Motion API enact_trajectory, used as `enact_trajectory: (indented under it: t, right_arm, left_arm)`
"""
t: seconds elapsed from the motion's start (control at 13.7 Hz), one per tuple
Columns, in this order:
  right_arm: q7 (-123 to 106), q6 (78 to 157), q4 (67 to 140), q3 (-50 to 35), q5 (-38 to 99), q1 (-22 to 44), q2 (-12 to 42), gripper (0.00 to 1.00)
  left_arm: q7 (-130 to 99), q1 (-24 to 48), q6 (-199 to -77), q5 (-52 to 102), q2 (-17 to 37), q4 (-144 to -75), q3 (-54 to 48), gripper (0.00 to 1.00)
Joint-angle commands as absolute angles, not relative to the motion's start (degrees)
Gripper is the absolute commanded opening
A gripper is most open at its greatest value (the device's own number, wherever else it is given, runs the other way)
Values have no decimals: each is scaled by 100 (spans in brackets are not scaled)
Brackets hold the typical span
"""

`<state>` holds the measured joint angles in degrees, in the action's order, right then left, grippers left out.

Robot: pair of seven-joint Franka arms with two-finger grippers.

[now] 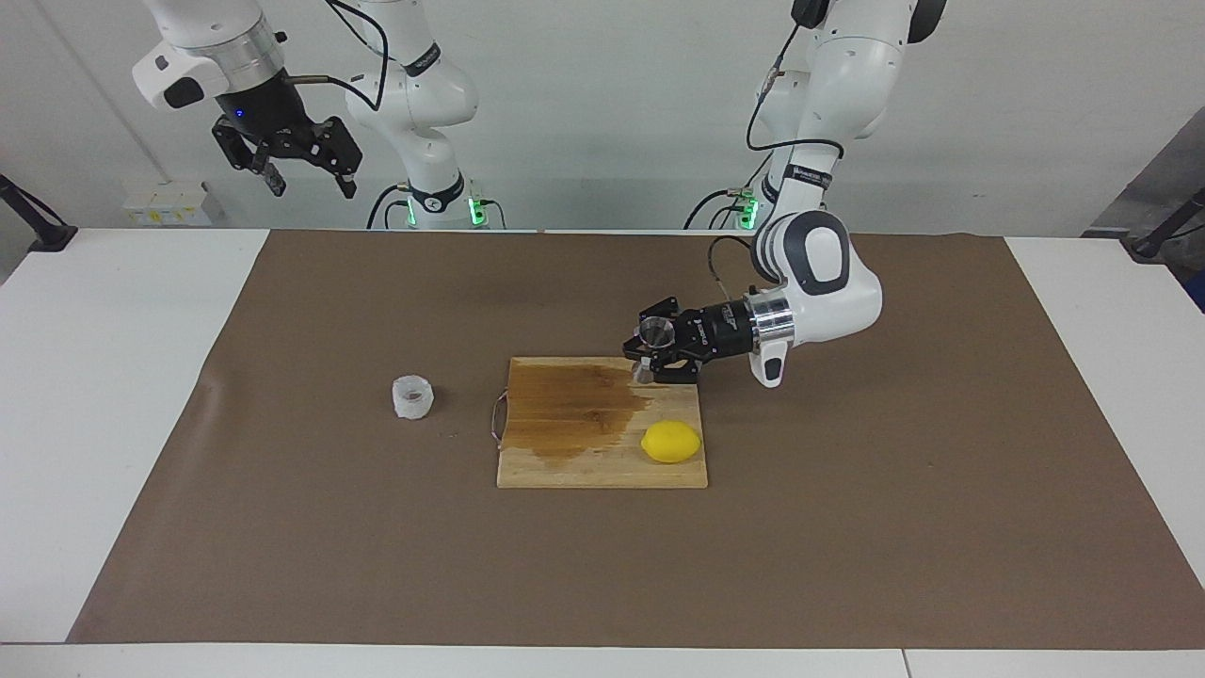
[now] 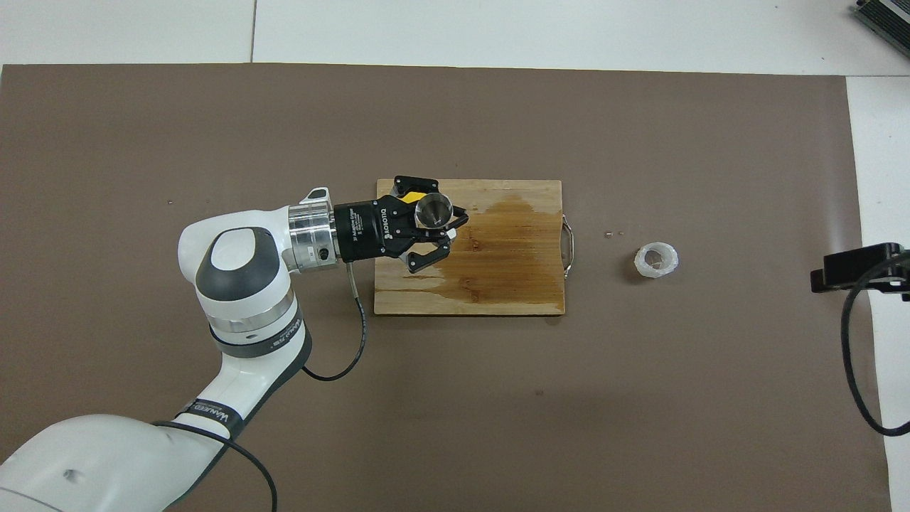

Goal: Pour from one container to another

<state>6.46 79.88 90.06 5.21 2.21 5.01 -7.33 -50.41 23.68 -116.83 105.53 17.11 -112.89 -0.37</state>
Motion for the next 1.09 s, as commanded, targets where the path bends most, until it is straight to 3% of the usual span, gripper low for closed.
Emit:
enact_trajectory:
  t: [0.0, 0.44, 0.58, 1.02]
  right_arm:
    - [686, 7972, 9079, 501, 193, 475, -817, 100]
    - [686, 7972, 9079, 501, 193, 475, -817, 100]
    - [686, 7972, 9079, 501, 193, 475, -817, 100]
    - [686, 7972, 9079, 501, 193, 475, -817, 100]
  left_arm:
    - [-4782, 2549, -11829, 10872, 1749, -11356, 62, 0]
    - [-4448, 2918, -12121, 11320, 1977, -11338, 62, 0]
    - [-4160, 2865, -11822, 11425, 2529, -11076, 18, 0]
    - [-3737, 3006, -12251, 11776, 2724, -11004, -149, 0]
